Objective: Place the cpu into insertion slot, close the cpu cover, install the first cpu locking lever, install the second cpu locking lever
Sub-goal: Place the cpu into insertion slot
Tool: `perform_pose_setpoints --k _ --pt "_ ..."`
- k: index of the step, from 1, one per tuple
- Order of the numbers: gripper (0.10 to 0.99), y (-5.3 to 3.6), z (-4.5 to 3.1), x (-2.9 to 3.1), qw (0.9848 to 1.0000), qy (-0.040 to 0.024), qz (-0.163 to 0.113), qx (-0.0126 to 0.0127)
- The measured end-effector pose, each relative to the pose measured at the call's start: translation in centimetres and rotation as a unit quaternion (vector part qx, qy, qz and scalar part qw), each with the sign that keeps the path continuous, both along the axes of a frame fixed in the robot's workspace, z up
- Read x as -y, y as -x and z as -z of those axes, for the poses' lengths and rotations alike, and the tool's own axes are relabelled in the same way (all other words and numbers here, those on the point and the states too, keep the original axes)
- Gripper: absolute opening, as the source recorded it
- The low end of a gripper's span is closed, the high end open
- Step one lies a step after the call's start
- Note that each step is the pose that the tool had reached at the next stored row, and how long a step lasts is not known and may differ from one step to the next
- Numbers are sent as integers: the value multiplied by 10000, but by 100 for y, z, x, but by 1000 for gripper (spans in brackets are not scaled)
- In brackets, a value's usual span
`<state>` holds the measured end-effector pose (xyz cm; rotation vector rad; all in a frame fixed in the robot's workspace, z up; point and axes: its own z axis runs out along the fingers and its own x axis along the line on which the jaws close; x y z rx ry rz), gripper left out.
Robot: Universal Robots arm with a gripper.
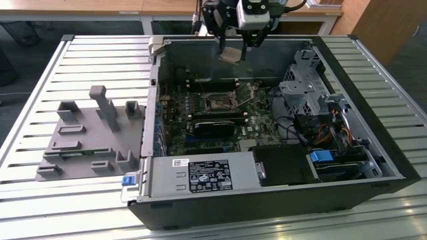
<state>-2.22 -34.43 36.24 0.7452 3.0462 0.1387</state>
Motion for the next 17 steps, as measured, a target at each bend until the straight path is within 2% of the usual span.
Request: perform_pose_setpoints --k 4,9,13,17 --pt "533 0 4 0 9996 0 282 0" --pt "533 0 10 0 9980 0 625 0" --pt "533 0 14 0 9959 0 903 0" --pt "533 0 17 0 9931 1 1175 0"
